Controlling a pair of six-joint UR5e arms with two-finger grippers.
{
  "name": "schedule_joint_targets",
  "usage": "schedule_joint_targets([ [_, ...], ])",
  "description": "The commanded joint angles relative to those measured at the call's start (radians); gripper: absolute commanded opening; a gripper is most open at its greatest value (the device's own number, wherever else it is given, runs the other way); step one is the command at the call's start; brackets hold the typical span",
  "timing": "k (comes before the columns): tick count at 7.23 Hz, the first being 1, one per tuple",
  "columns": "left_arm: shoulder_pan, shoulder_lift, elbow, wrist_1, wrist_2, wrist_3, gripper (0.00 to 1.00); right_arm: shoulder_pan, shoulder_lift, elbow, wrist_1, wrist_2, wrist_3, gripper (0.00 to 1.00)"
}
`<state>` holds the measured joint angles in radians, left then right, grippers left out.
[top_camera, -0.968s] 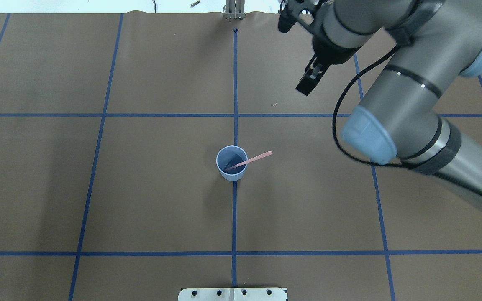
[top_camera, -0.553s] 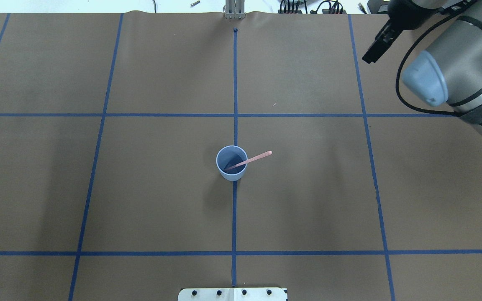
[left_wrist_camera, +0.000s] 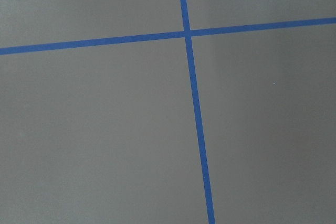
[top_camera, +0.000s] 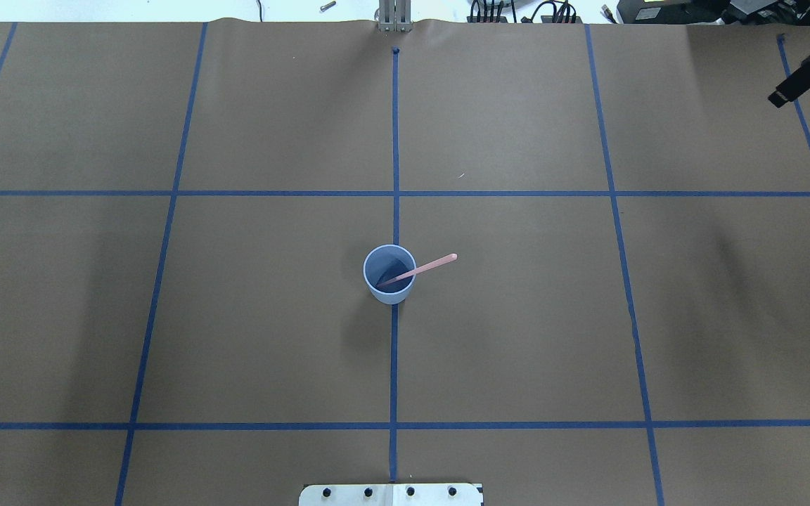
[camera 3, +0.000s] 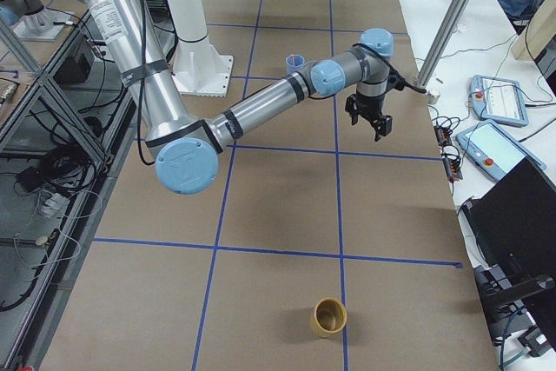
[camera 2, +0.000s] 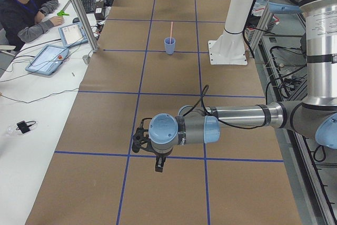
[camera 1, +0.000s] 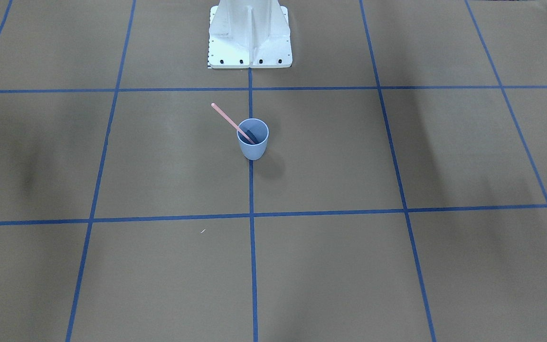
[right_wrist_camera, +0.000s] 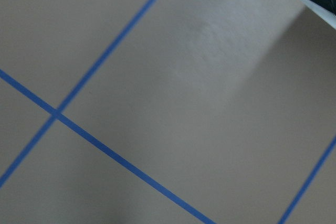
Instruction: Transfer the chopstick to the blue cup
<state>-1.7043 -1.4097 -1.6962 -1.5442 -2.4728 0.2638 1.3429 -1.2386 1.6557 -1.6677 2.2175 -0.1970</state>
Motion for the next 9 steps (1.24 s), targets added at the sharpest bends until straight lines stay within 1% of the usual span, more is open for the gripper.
schedule_joint_targets([
  [1,0.0,0.0,0.001,0.001,0.0,0.0,0.99,0.12,-0.123,-0.063,-0.003,0.017,0.008,1.0],
  [2,0.0,0.0,0.001,0.001,0.002,0.0,0.99,0.152,-0.204,-0.06,0.002,0.001,0.007,1.0],
  [3,0.0,0.0,0.001,0.001,0.003,0.003,0.99,0.201,-0.264,-0.065,0.003,-0.002,0.007,1.0],
  [4,0.0,0.0,0.001,-0.001,0.014,0.011,0.99,0.223,-0.33,-0.066,0.009,-0.002,0.005,1.0],
  [6,-0.002,-0.011,0.004,-0.013,0.082,0.0,0.99,0.274,-0.375,-0.065,0.011,-0.006,0.01,1.0],
  [8,0.0,-0.015,-0.006,-0.013,0.095,-0.009,0.99,0.275,-0.363,-0.056,0.011,-0.013,0.008,1.0],
  [9,0.002,-0.018,-0.022,-0.014,0.095,-0.131,0.99,0.274,-0.361,-0.056,0.011,-0.013,0.008,1.0],
])
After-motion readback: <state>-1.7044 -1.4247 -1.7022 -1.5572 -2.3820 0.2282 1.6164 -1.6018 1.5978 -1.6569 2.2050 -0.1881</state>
